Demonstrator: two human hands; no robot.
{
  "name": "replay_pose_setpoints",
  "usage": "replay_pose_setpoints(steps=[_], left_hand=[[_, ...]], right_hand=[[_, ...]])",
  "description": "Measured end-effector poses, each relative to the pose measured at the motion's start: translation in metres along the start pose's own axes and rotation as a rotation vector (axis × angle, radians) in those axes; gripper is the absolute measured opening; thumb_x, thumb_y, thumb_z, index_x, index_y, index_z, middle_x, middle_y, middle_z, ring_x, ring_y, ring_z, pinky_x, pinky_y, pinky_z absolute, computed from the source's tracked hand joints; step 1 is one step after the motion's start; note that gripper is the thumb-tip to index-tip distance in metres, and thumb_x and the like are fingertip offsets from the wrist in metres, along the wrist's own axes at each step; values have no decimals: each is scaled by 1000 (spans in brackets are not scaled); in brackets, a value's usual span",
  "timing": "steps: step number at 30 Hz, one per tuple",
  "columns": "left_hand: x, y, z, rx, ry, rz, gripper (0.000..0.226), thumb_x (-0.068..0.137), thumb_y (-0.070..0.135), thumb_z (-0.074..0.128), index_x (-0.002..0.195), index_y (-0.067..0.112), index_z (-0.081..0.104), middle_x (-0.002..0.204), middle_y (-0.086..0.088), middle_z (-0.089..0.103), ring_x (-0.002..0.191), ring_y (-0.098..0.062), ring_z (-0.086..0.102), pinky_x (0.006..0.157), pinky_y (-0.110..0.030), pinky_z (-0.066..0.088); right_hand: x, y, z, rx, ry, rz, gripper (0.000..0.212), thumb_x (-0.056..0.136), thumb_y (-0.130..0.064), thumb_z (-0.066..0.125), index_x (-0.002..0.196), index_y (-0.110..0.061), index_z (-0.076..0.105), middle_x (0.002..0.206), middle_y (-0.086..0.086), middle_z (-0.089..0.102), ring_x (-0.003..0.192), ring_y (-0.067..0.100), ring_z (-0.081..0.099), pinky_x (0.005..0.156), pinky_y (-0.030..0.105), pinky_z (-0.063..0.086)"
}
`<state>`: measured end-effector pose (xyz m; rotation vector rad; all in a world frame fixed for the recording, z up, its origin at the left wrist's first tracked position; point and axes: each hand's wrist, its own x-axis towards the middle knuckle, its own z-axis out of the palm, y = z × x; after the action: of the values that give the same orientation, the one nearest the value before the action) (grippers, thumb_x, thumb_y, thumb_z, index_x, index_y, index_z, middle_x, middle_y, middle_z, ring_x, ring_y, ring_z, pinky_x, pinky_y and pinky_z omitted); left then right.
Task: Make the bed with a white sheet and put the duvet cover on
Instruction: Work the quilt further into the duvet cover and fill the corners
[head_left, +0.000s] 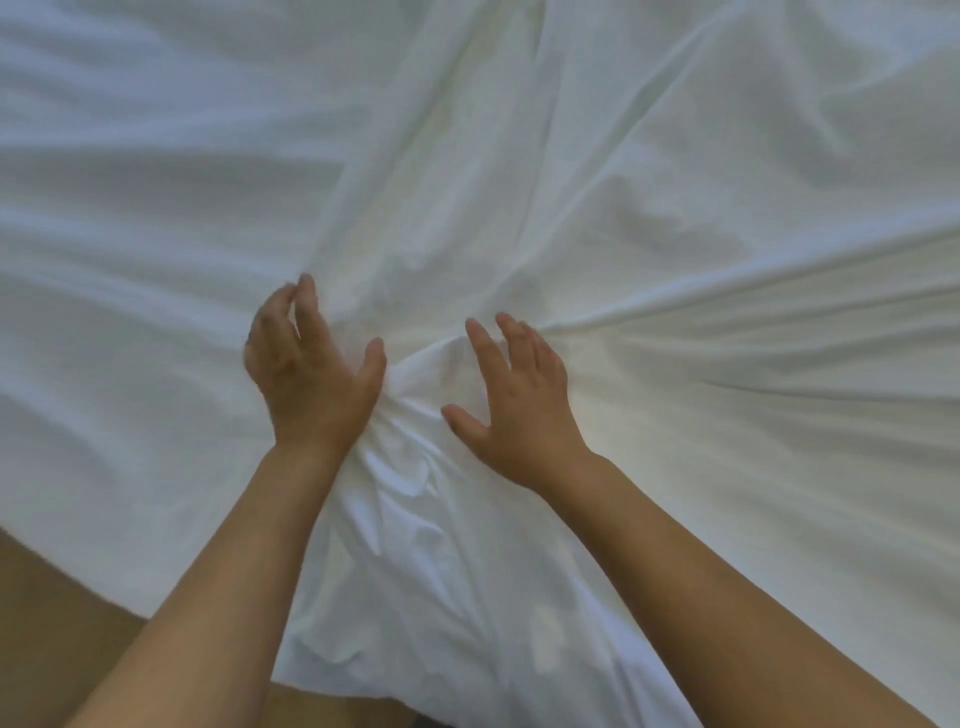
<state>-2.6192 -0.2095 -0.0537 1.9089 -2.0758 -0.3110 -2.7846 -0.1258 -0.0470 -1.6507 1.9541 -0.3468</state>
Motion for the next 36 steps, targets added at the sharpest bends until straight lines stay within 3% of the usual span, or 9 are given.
replay_pose_setpoints(steps=[4, 7, 10, 13, 17, 20, 25, 30, 36], left_hand=[[18, -12, -1, 127, -159, -183, 41, 92, 36, 54, 118, 5, 53, 122, -18, 54, 118, -37, 45, 99, -48, 29], [18, -5, -2, -276, -165, -132, 15, 96, 17, 45, 83, 9, 44, 70, 0, 51, 65, -21, 51, 60, -26, 35], [38, -25, -25, -601, -75, -376, 17, 92, 14, 48, 76, 18, 46, 69, 10, 51, 60, -3, 46, 49, -10, 36], [84, -91, -74, -462, 110, -398, 16, 87, 17, 49, 72, 16, 52, 67, 4, 51, 60, -14, 43, 52, -24, 31], [123, -153, -97, -266, -20, -432, 18, 91, 21, 56, 92, 4, 64, 90, -18, 65, 83, -29, 58, 63, -28, 32], [123, -161, -101, -299, -218, -154, 21, 84, 31, 65, 94, 13, 63, 86, -2, 63, 83, -27, 61, 70, -29, 44], [123, -235, -149, -141, 57, 290, 56, 75, 38, 61, 116, 1, 58, 108, -17, 58, 101, -26, 50, 76, -41, 50], [149, -288, -172, -78, 35, 161, 98, 64, 37, 84, 141, 6, 33, 128, -26, 45, 116, -25, 28, 99, -60, 28], [214, -311, -190, -323, -6, -21, 110, 63, 70, 65, 146, 15, 19, 141, -19, 30, 129, -34, 28, 102, -57, 27]], right_hand=[[25, -27, 14, -39, -134, -14, 89, 83, -61, 50, 150, -18, 11, 157, 10, 12, 144, 25, 4, 114, 50, -1], [38, -45, 24, -136, -238, -35, 89, 82, -65, 48, 149, -18, 12, 156, 7, 13, 143, 23, 7, 112, 56, -4], [47, -79, 25, -14, -110, -125, 74, 86, -57, 51, 145, -18, 29, 151, 8, 28, 139, 24, 23, 113, 51, 8], [54, -126, 26, 60, 73, -198, 72, 85, -55, 50, 143, -14, 35, 145, 14, 38, 135, 31, 31, 112, 48, 17], [76, -183, 48, -128, -164, -135, 78, 89, -59, 41, 150, -24, 8, 156, 10, 11, 143, 28, 7, 113, 51, 2], [92, -213, 65, -70, -197, 8, 77, 91, -55, 42, 151, -23, 4, 157, 8, 8, 144, 23, 7, 116, 42, 8], [118, -291, 90, 229, 30, 174, 86, 76, -67, 44, 142, -13, 31, 144, 5, 36, 131, 23, 32, 108, 38, 31], [158, -329, 119, 119, 224, 483, 62, 88, -47, 55, 130, -4, 41, 129, 14, 46, 118, 31, 41, 93, 38, 33], [206, -365, 105, 157, 552, 526, 59, 91, -45, 48, 133, -4, 38, 127, 17, 45, 118, 34, 40, 92, 42, 33]])
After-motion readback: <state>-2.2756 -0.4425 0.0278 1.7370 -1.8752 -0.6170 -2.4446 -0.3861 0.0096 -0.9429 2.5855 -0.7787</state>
